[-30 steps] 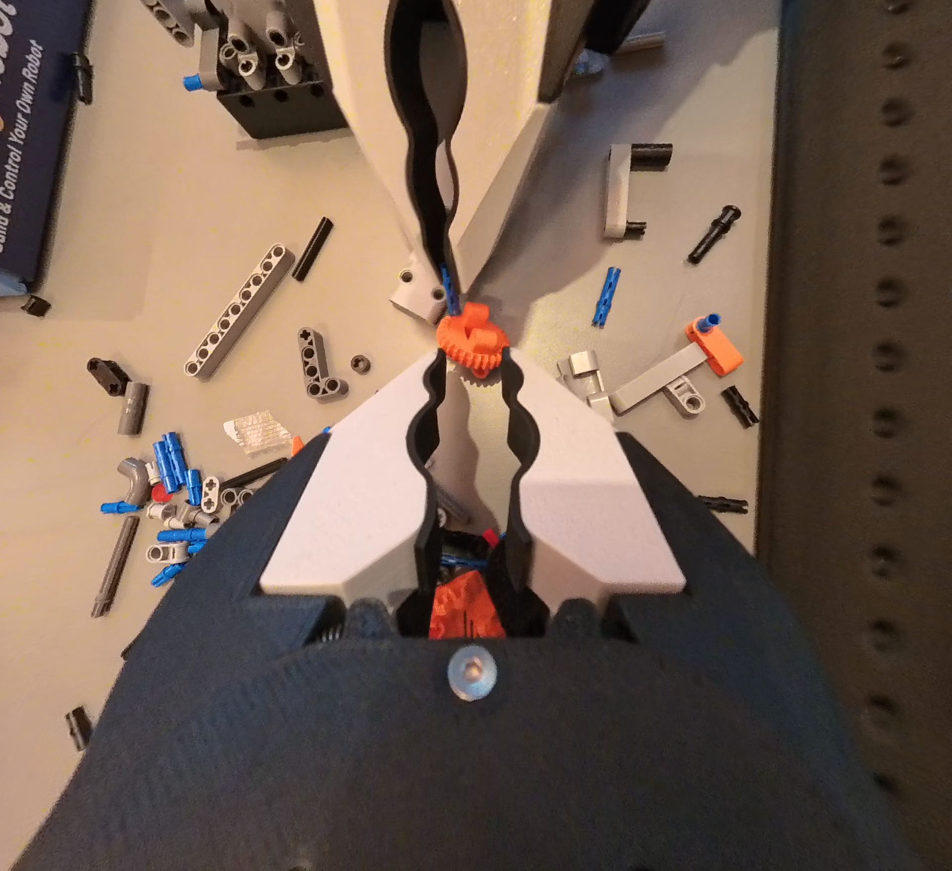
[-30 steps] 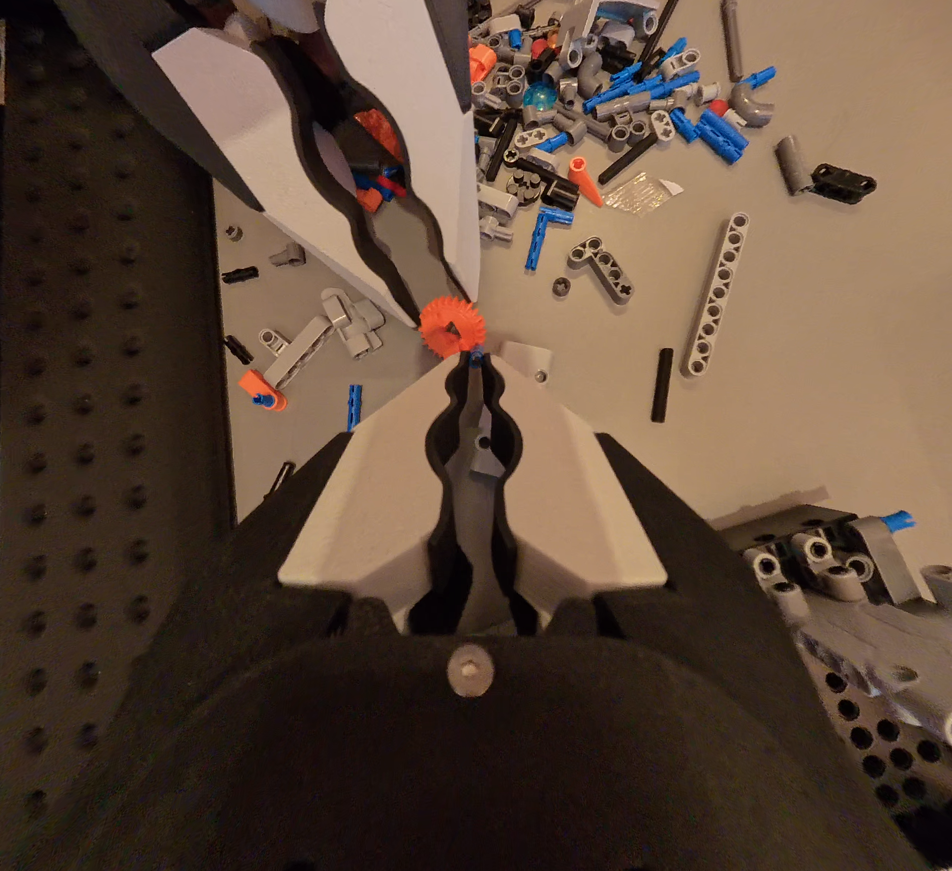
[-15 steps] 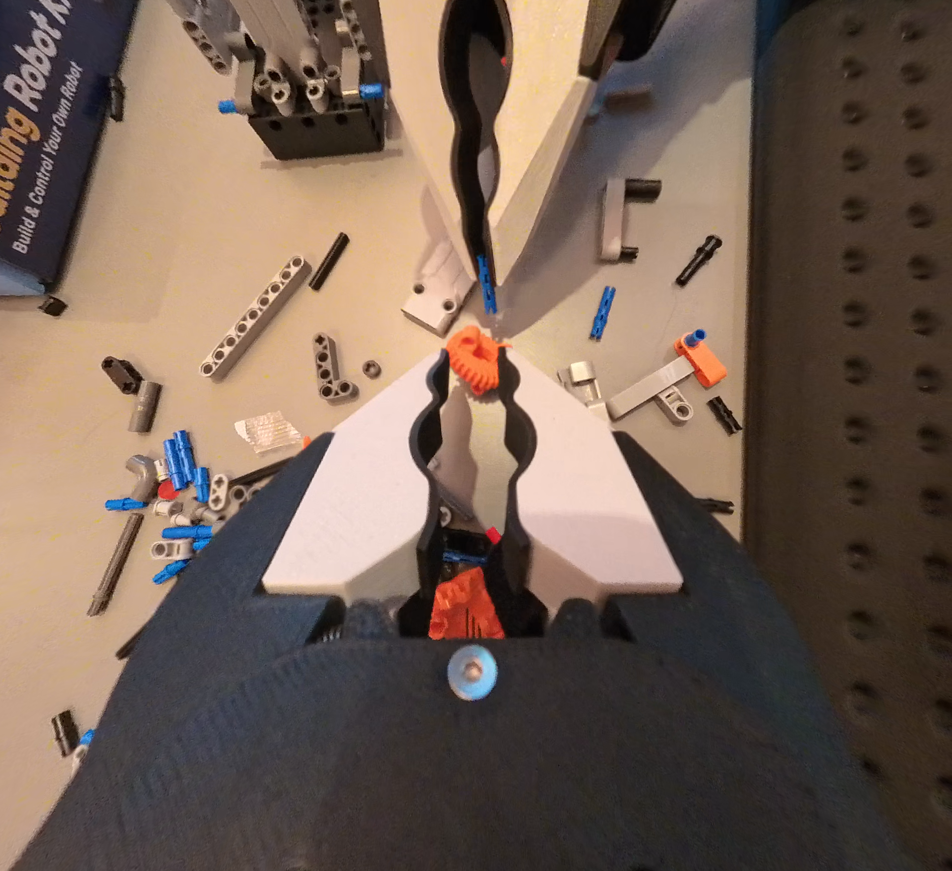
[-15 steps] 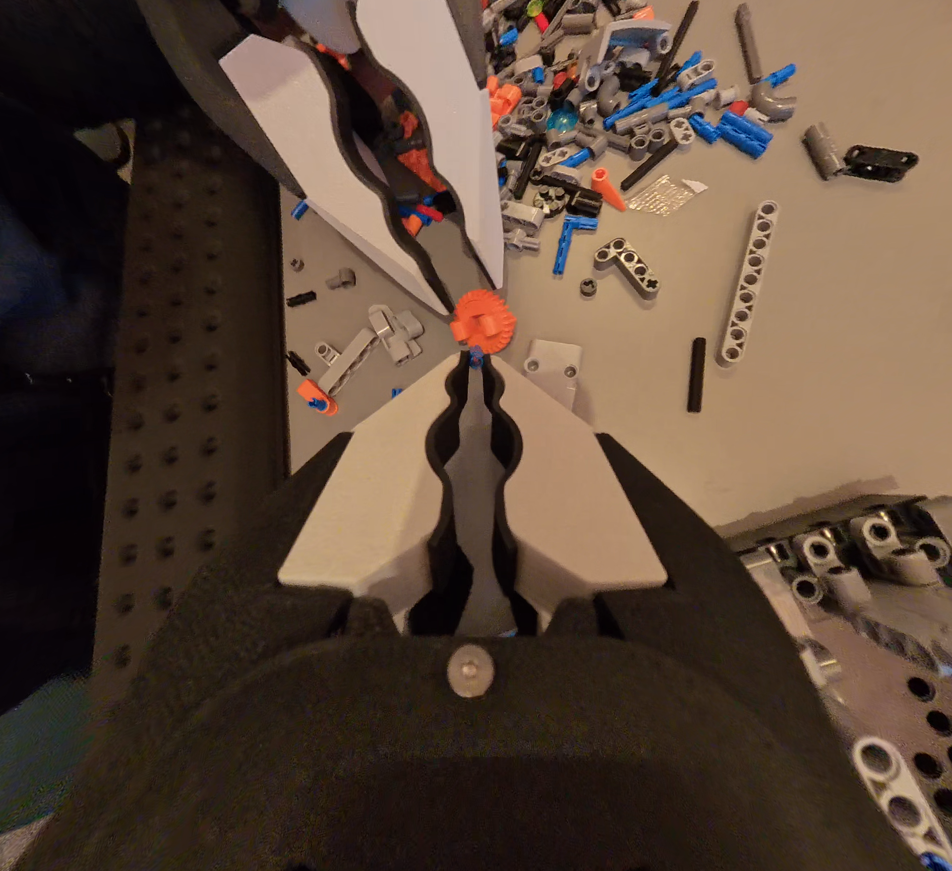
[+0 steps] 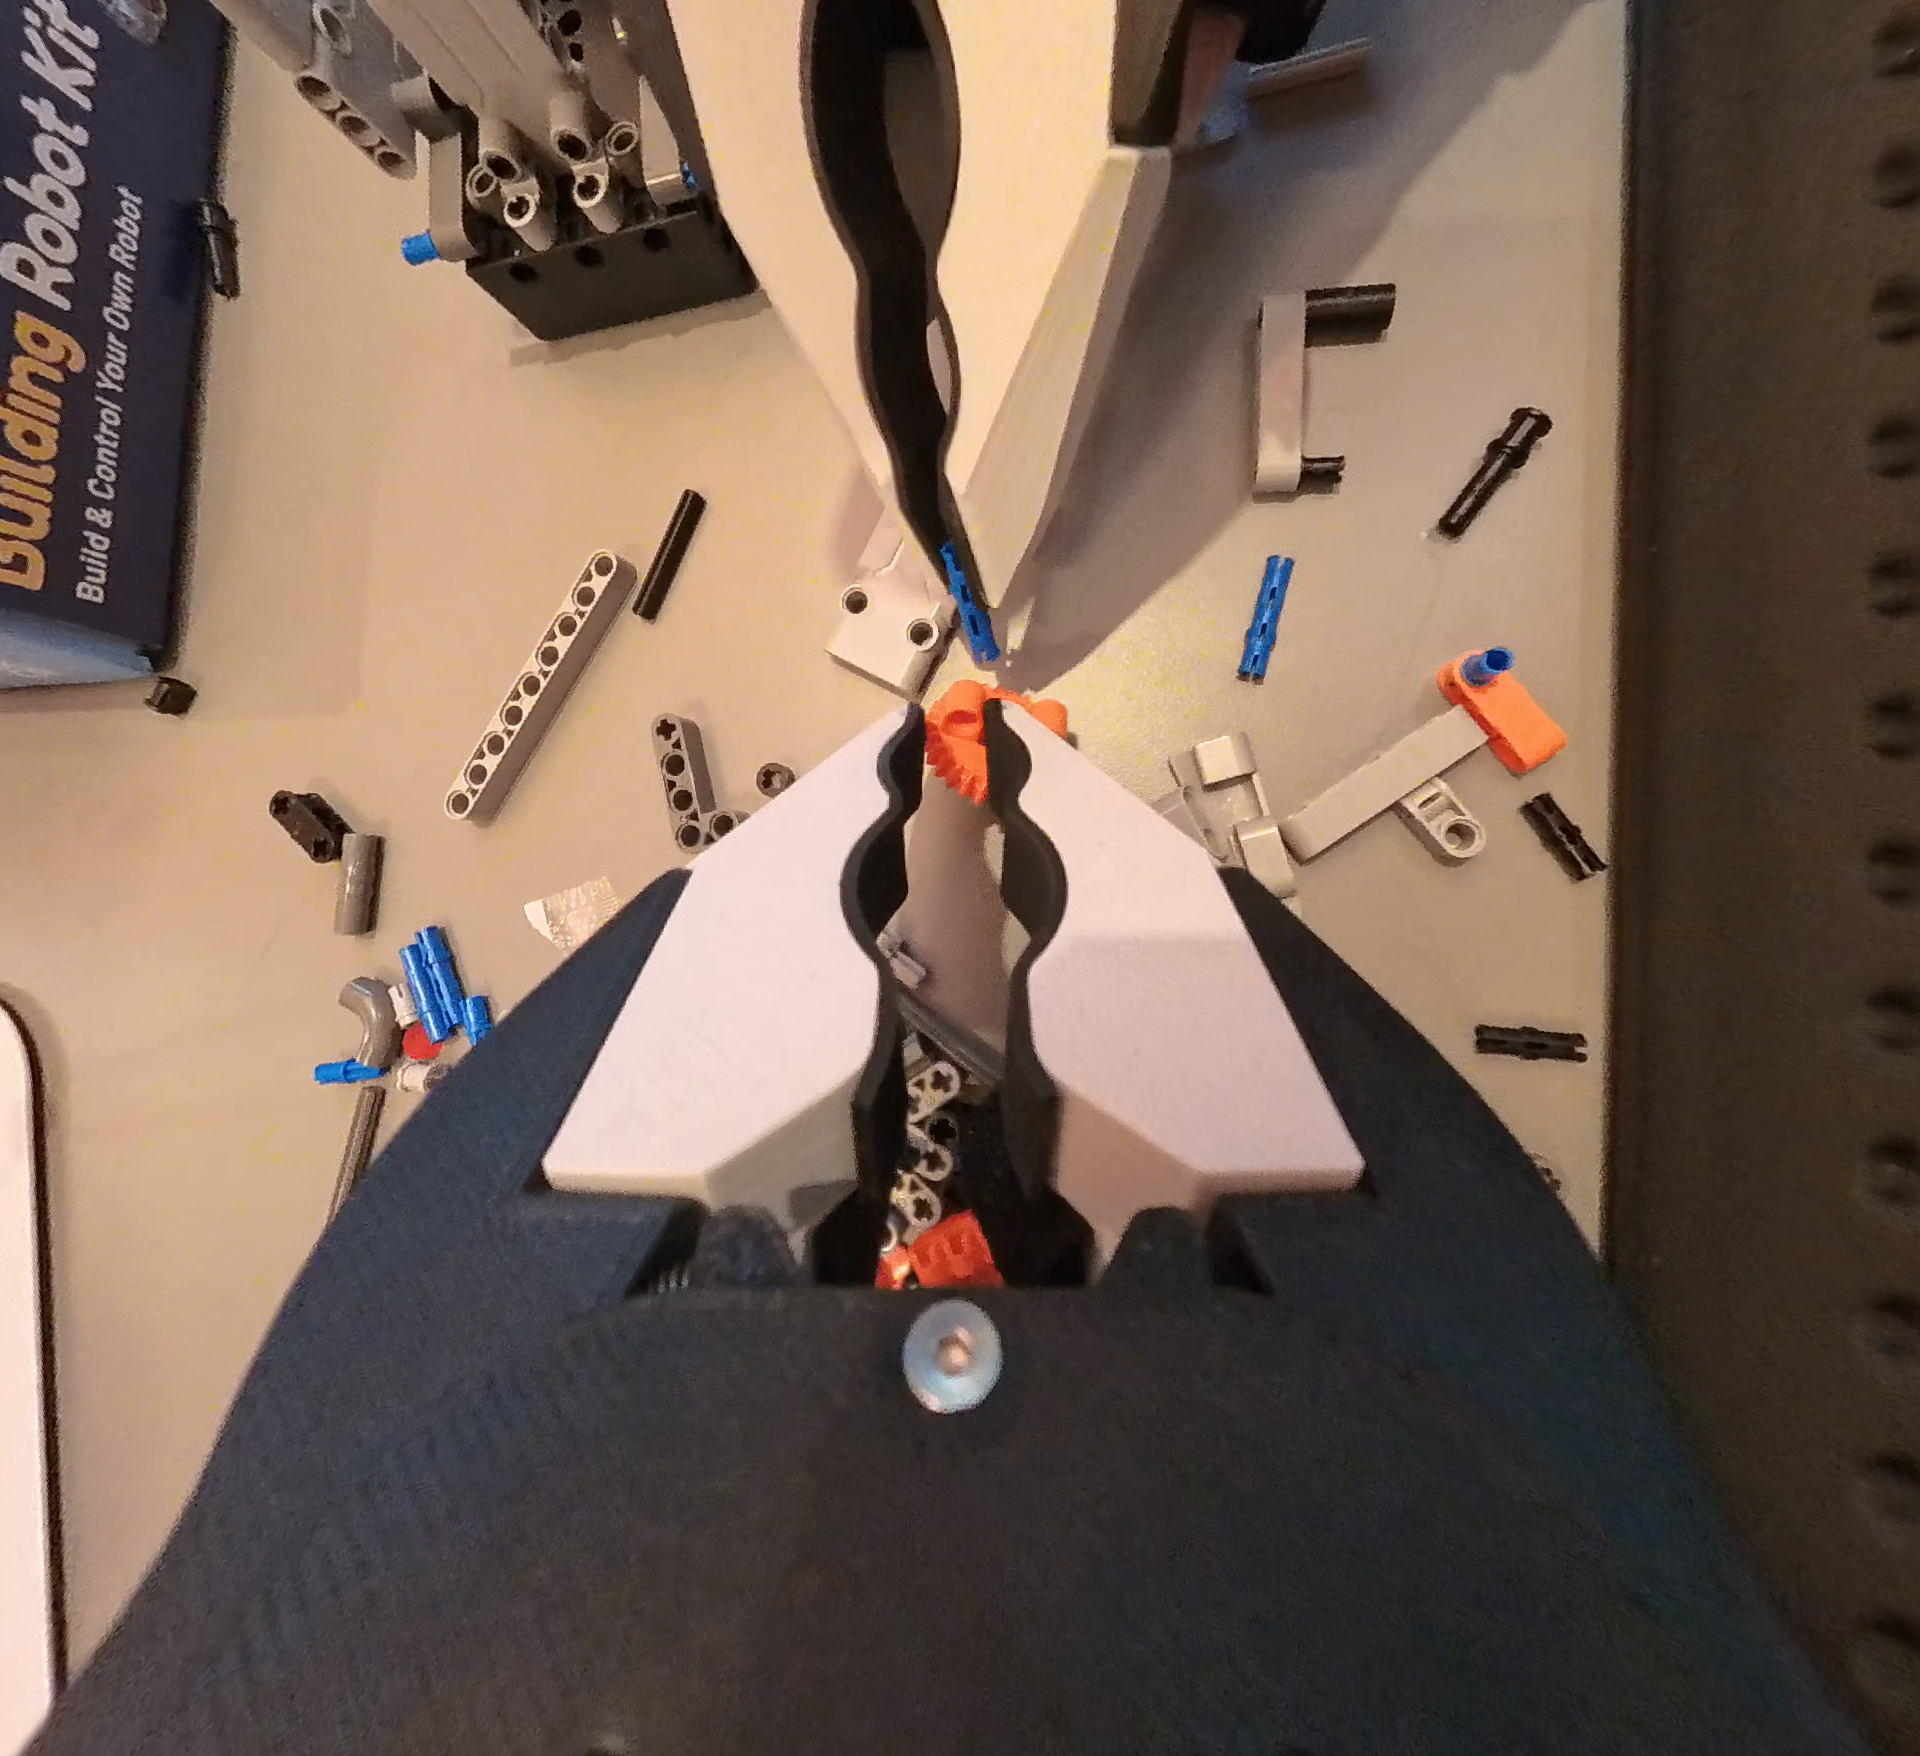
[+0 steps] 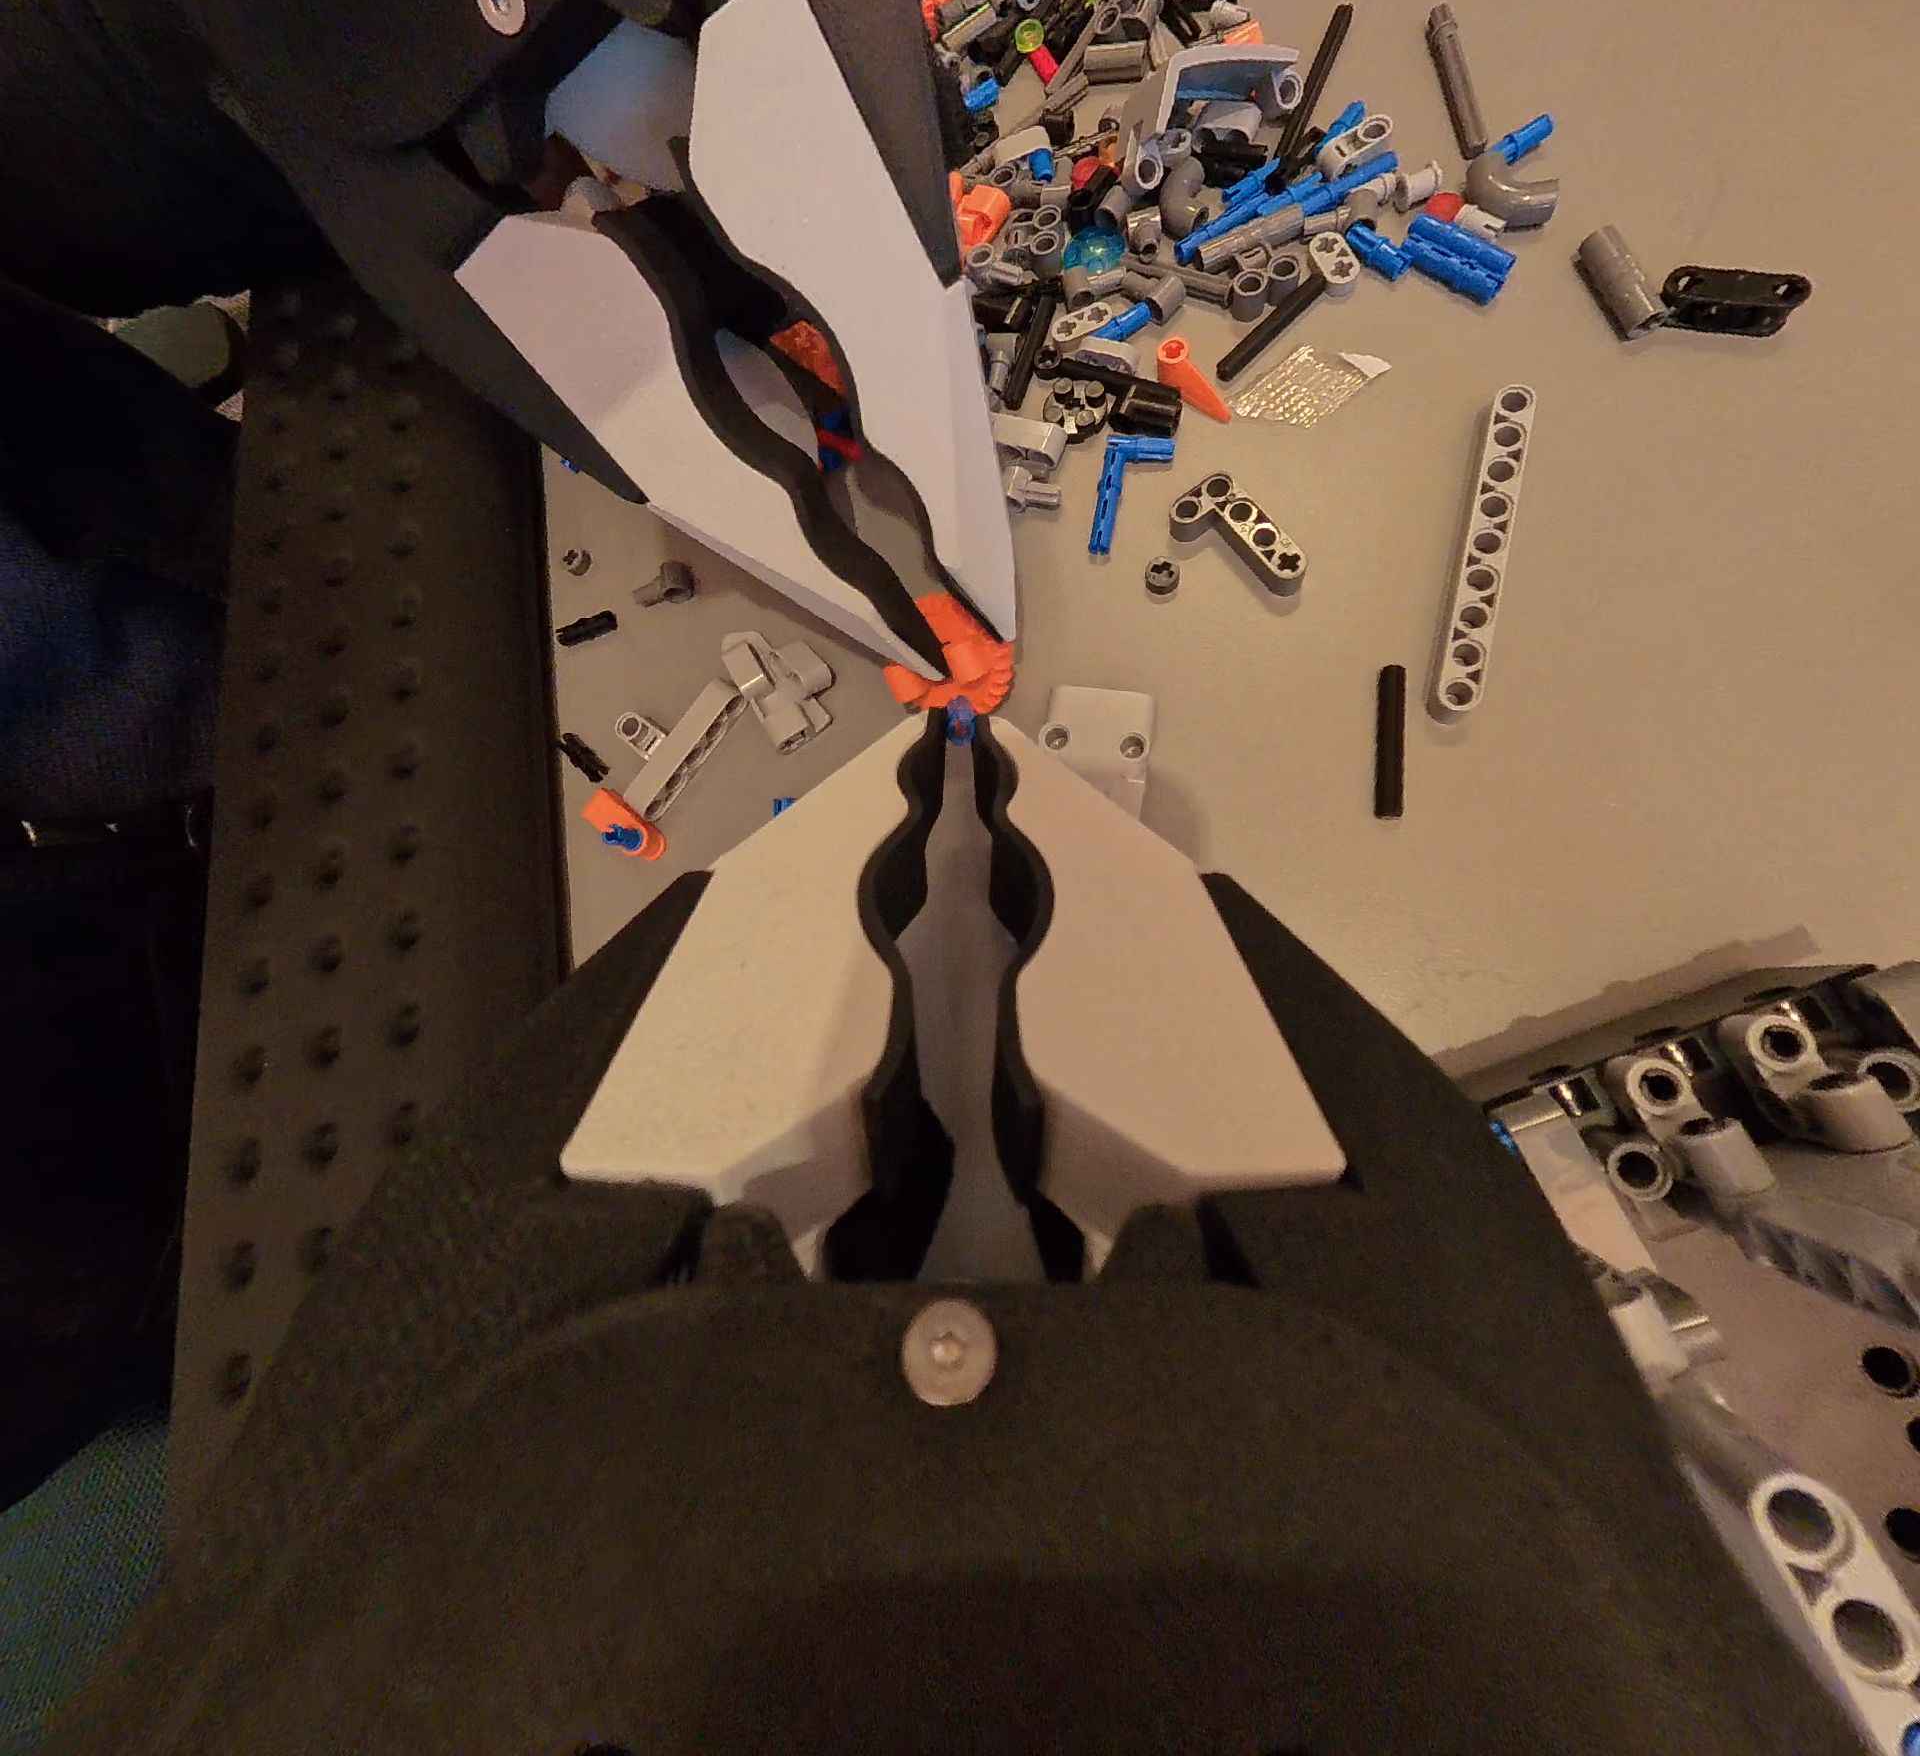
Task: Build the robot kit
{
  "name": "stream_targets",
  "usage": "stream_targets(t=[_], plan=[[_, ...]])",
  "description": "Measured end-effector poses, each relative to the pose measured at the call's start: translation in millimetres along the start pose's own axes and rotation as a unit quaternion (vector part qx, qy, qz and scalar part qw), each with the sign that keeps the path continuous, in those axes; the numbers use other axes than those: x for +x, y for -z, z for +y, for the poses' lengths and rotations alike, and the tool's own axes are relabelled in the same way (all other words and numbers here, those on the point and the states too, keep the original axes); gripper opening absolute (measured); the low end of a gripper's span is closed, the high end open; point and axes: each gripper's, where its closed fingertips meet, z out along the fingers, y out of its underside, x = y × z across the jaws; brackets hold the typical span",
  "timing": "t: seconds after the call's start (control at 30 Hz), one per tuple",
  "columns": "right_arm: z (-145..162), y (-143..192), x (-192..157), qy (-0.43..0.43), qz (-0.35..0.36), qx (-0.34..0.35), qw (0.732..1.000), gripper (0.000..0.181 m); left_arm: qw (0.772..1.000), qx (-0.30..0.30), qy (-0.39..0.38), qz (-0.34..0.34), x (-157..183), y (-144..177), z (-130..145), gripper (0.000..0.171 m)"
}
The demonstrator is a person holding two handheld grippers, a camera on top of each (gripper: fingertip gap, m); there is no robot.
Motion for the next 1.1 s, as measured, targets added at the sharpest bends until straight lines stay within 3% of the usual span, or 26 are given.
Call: stream_targets(t=[0.17,0.43,0.63,0.8,1.1], plan=[[-4,3,0,-0.008,-0.004,0.019,1.000,0.003,1.000,0.017,-0.002,-0.024,-5,4,-2,0.007],[-48,39,-10,-0.029,-0.041,0.172,0.984,0.003,0.982,0.176,0.055,-0.035,-18,47,-41,0.005],[-70,59,-22,-0.024,-0.068,0.249,0.966,0.003,0.960,0.265,0.083,-0.020,-20,75,-62,0.005],[-79,71,-26,-0.023,-0.080,0.285,0.955,0.002,0.946,0.309,0.097,0.000,-19,88,-72,0.005],[-86,74,-32,0.007,-0.053,0.296,0.954,0.002,0.941,0.324,0.098,-0.008,-19,95,-78,0.005]])
